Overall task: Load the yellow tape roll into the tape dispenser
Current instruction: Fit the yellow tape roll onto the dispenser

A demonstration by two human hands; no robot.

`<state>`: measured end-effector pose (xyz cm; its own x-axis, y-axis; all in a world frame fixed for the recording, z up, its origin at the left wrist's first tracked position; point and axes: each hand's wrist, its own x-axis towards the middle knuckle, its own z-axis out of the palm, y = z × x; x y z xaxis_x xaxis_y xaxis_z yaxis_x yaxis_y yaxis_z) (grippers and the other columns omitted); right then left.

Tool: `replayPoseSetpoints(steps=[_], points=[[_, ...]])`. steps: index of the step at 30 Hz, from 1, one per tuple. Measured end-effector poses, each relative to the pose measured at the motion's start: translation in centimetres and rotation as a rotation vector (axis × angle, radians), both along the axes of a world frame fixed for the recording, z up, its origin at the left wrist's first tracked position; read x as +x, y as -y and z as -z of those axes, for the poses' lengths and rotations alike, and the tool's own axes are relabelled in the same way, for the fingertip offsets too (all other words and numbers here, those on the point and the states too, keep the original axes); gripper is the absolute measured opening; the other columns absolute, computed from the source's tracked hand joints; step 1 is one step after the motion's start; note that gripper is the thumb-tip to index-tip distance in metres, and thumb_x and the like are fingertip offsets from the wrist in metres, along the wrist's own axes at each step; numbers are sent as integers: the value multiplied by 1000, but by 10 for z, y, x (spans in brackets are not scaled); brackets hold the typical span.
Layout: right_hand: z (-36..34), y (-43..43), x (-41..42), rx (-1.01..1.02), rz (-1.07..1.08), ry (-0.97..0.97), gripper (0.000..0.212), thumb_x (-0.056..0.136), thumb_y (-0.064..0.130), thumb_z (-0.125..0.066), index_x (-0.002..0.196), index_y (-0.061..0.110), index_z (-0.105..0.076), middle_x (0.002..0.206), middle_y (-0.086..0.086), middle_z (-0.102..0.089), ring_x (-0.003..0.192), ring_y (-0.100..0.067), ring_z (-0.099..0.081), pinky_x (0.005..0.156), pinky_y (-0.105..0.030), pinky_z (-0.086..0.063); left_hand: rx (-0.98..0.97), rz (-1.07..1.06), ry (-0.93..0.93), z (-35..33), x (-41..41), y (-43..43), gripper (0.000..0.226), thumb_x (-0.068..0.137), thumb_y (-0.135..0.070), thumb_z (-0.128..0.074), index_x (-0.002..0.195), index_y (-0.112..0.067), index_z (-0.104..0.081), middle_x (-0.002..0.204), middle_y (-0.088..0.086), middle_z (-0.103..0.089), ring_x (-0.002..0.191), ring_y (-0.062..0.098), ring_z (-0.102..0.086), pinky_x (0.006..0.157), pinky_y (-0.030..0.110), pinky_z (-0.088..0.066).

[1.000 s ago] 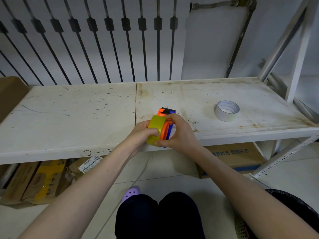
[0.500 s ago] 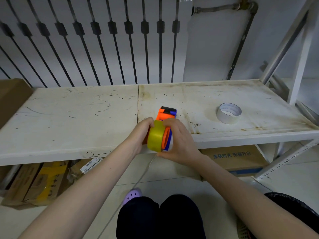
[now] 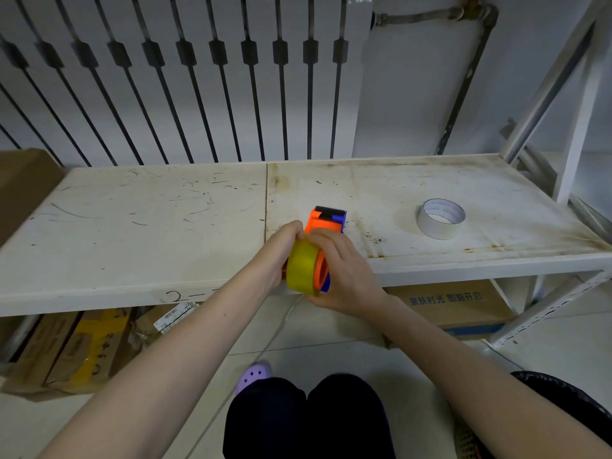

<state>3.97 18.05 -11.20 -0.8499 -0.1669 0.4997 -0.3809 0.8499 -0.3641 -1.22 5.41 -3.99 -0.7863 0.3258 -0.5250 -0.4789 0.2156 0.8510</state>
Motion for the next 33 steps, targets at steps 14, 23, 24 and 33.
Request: replayPoseSetpoints(steps=[14,23,24,33], points=[[-3,-7,-5,-502,45,386,91,53,45,-86,126,27,-36,120,3,-50,107,-13,-55,87,-42,-55,81,84,-260,23,8,8,43,47,-7,-41,87,-4,-56,78,13,-51,73,25,-48,59,29,-35],[-2,1,2,-115,20,118,95,54,45,-83,132,24,-31,131,-2,-45,116,-16,-47,89,-34,-51,66,-51,-23,13,7,0,17,78,-24,-46,88,-16,-56,79,8,-60,71,25,-57,66,32,-47],[-1,0,2,-77,2,72,95,55,44,-83,132,23,-31,133,-3,-46,118,-17,-46,92,-33,-49,77,-56,-2,14,7,1,17,78,-23,-45,88,-16,-56,76,7,-60,69,25,-58,64,31,-47],[4,-5,2,-495,23,380,101,54,54,-82,135,31,-26,133,5,-42,116,-11,-52,92,-39,-53,100,-9,-31,19,9,2,7,69,-15,-42,64,-17,-46,65,2,-48,59,19,-47,55,26,-37]])
